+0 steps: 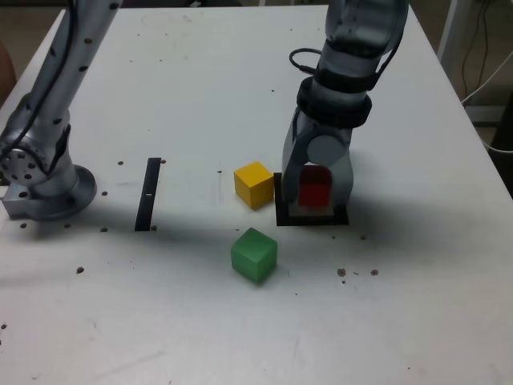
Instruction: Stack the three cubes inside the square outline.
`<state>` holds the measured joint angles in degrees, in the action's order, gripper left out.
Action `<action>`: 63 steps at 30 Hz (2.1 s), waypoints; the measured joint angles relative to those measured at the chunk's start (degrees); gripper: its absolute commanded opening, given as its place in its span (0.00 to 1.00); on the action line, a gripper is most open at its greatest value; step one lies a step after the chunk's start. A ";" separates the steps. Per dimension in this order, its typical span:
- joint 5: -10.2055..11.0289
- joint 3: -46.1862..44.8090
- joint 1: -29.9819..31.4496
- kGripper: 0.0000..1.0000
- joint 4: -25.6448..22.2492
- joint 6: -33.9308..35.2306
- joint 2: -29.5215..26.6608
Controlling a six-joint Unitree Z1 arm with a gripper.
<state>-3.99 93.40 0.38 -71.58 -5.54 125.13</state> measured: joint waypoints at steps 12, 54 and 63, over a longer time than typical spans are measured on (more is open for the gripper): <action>-0.40 -1.52 0.00 0.96 2.03 -0.17 -0.12; 6.06 -6.47 0.00 0.99 -4.23 1.81 -13.02; 5.54 -11.63 0.00 0.99 -3.94 2.79 -16.41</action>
<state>1.55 81.76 0.38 -75.52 -2.75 108.72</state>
